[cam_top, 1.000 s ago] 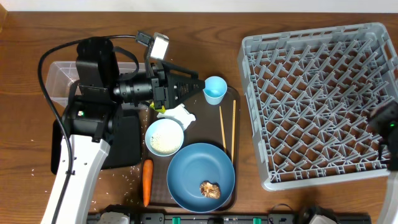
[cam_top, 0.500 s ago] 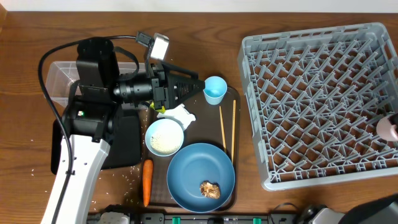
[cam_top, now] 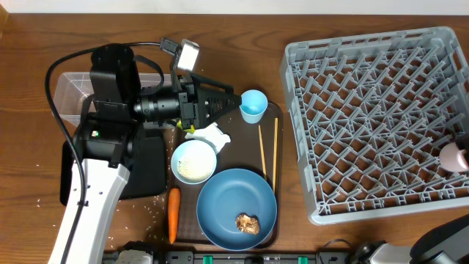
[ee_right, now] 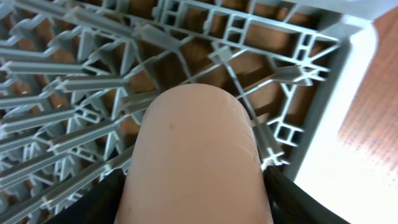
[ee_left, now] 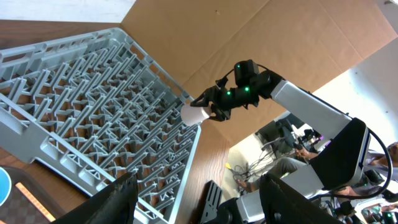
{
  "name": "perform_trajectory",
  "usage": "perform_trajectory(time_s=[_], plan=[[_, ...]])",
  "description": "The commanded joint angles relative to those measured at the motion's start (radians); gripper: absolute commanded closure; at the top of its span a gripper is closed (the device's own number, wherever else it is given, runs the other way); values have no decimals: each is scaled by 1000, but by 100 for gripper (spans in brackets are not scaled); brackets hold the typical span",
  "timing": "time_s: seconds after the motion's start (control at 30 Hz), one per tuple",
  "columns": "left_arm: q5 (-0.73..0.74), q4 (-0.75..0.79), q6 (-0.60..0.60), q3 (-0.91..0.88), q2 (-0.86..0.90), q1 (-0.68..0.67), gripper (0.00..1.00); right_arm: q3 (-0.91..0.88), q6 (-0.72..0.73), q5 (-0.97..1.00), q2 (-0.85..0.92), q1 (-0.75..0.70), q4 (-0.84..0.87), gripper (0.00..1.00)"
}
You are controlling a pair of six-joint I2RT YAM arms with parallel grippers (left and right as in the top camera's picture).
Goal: Sort waste into correct bins and load items into the dishwasher rack
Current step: 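Carry the pink cup with the right gripper into the rack, then reach the left gripper to the light-blue cup and grasp it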
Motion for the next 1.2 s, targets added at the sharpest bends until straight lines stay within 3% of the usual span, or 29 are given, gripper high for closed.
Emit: perform_trajectory(time_s=[0.0, 0.1, 0.4, 0.53, 0.77, 0.87, 0.97, 1.0, 1.07, 1.17], plan=[[18, -2, -1, 16, -3, 4, 36, 15, 27, 53, 9, -14, -2, 43], [18, -2, -2, 16, -3, 4, 36, 15, 35, 56, 10, -14, 1, 42], [18, -2, -2, 16, -3, 4, 36, 15, 94, 56, 10, -16, -21, 16], [18, -9, -2, 16, -3, 4, 36, 17, 94, 11, 7, -16, -21, 19], [-40, -54, 70, 16, -3, -14, 36, 84, -23, -319, -90, -3, -15, 24], [-218, -121, 159, 16, -3, -50, 36, 119, -85, -482, -184, 29, -23, 23], [-628, -243, 289, 16, 10, -113, 36, 126, -101, -545, -302, 100, -37, 23], [-799, -279, 311, 16, 25, -141, 36, 126, -101, -541, -341, 131, -48, 23], [-1007, -309, 322, 15, 68, -187, 36, 126, -101, -514, -406, 196, -69, 23], [-1024, -279, 325, 15, 152, -229, 36, 126, -98, -428, -483, 294, -114, 24]])
